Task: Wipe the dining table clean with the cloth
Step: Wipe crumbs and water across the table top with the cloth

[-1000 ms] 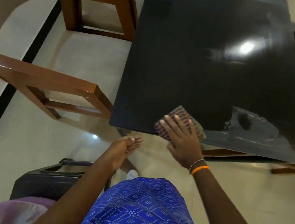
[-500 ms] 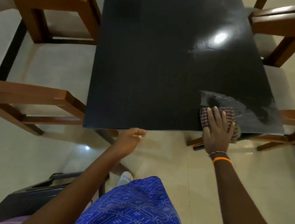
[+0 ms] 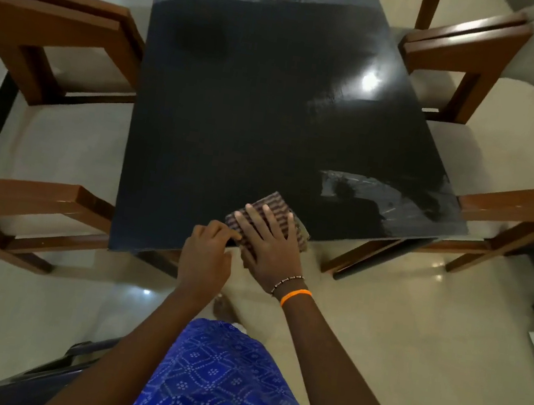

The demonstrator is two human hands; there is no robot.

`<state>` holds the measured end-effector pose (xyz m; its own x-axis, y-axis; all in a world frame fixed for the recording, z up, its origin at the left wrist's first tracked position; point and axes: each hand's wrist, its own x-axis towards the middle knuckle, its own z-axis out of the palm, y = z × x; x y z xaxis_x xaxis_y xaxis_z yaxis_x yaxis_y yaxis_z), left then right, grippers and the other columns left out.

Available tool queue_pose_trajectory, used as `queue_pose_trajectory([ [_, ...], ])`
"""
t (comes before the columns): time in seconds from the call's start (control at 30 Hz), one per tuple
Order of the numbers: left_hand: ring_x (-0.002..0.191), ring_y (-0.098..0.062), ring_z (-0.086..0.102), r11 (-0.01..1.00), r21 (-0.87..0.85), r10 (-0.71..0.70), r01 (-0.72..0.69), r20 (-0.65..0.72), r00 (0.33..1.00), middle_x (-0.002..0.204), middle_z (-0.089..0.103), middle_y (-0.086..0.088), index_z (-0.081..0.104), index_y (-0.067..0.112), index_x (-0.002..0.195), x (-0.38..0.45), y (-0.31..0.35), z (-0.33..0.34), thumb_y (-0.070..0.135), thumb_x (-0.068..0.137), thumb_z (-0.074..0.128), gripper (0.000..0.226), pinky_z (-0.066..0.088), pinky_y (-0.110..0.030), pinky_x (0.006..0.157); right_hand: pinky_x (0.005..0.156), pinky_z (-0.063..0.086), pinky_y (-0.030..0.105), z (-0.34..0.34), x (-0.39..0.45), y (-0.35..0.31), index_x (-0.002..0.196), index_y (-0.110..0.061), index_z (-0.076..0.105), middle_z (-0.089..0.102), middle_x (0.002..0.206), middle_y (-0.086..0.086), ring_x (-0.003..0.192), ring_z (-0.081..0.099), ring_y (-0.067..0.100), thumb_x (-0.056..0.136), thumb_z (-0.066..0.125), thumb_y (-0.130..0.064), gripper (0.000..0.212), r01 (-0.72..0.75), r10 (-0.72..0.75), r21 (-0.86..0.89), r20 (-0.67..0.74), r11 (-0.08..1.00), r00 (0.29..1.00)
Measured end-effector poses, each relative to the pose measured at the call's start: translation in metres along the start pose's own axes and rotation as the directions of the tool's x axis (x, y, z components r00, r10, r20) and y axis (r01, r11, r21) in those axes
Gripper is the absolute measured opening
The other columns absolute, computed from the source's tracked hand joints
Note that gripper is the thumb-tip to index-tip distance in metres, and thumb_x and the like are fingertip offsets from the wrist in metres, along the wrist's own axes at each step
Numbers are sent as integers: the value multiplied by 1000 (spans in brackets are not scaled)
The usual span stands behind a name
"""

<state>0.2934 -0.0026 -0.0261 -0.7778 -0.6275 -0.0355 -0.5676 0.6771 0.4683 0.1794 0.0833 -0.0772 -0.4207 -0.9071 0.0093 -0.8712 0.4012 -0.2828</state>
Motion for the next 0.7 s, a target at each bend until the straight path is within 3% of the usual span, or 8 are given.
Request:
queue_pose_trajectory([
  [0.13,110,-20,43,998,32,56,-57,8,998,114,57,1,60,23,112,20,15,12,14,81,61,32,27,-24,85,112,15,56,-21,-18,66,144,-32,30,32,153,-3,142,27,22,87,45,-38,59,-67,65,-79,-37,995,997],
  [0.23,115,-20,40,993,41,112,-115,54,992,115,56,3,59,25,112,40,31,22,22,79,66,33,30,-31,93,113,14,53,-44,-37,131,145,-34,26,27,155,-6,144,22,20,87,32,-43,59,-256,256,-127,-18,958,967],
  [0.33,121,-22,38,983,67,167,-173,92,982,118,55,2,57,25,115,53,45,29,27,78,68,39,26,-37,105,114,9,55,-66,-54,191,146,-34,20,17,158,-6,146,13,20,86,25,-45,62,-472,473,-117,-20,874,881],
  [0.43,129,-22,31,969,131,190,-210,149,970,124,52,2,54,26,120,59,50,37,28,78,68,44,9,-44,114,113,5,58,-81,-57,231,148,-34,16,10,159,-7,147,7,21,84,22,-47,65,-637,637,-38,-19,770,771],
  [0.57,135,-24,22,968,154,166,-196,187,968,128,48,5,52,29,122,57,45,42,26,79,67,46,-5,-52,113,114,1,59,-76,-47,225,149,-30,11,5,160,-2,147,1,26,82,17,-47,69,-731,731,12,-26,682,682],
  [0.7,137,-23,19,988,79,117,-132,169,979,134,46,3,45,28,129,60,42,42,29,84,61,48,-9,-49,112,112,-2,61,-50,-29,165,149,-29,9,4,160,3,147,1,28,92,30,-44,62,-635,634,-51,-36,771,773],
])
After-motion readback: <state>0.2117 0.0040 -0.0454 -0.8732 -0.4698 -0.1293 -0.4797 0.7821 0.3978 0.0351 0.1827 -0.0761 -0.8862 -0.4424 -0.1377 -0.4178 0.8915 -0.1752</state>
